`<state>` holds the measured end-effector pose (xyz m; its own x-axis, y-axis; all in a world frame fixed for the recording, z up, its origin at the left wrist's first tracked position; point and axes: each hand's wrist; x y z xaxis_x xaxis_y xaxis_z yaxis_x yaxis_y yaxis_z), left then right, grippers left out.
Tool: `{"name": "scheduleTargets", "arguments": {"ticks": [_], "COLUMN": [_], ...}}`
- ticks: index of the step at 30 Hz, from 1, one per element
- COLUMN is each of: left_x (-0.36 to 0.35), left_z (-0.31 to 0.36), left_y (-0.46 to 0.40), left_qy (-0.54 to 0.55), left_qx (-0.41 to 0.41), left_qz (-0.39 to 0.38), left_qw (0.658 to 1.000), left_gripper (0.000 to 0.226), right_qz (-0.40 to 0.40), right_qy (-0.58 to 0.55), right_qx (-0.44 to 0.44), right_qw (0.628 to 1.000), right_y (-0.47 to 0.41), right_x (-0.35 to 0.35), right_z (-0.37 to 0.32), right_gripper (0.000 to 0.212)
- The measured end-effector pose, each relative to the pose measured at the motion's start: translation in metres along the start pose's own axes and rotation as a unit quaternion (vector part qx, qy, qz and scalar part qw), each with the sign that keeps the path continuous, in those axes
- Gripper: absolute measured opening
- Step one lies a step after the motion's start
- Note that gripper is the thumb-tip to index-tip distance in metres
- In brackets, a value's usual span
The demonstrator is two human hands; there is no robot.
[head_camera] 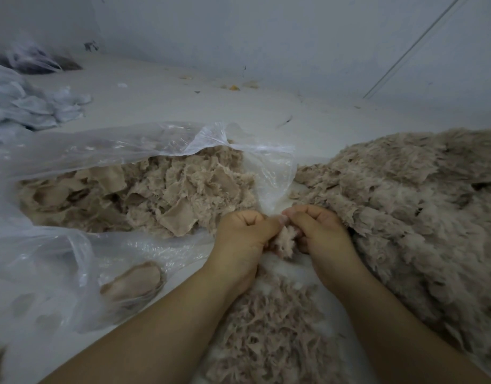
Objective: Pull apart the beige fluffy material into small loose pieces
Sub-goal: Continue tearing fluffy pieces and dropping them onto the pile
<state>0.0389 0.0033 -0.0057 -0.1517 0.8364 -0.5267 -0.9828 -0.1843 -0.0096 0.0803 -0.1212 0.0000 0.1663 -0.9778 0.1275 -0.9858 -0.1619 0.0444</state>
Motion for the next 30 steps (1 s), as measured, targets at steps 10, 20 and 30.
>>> {"name": "scheduleTargets", "arguments": {"ticks": [10,20,30], "left_x": [-0.0009,-0.0033,-0.0041], "left_z": [0.0016,0.004,0.0044], "left_y": [-0.0003,0.0014,0.0013], "left_qy": [-0.093,-0.149,-0.13], "left_qx": [-0.095,-0.094,-0.074], "left_qz": [-0.018,0.013,0.033], "left_qw": [0.991,0.984,0.988], "left_gripper": [0.046,0.024,0.038], "right_qz": [-0.044,-0.056,-0.078], "right_qy": [-0.047,-0.043,-0.046], "right_qx": [0.055,0.095,0.099], "right_qw": [0.996,0.993,0.991], "right_y": [0.0042,0.0047,0.0069], "right_x": [0.0003,0.0027,0.0008], "right_z": [-0.0025,0.004,0.0035], "right_gripper": [0.046,0.021,0.037]}}
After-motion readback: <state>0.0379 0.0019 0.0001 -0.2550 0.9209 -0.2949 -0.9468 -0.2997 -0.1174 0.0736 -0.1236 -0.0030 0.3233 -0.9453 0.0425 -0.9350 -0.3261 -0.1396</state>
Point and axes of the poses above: each hand's wrist, its own y-axis away from the middle knuckle, its own x-axis out of the back of the hand, z = x × y, and after that the axes turned 8 degrees about y, right-handed
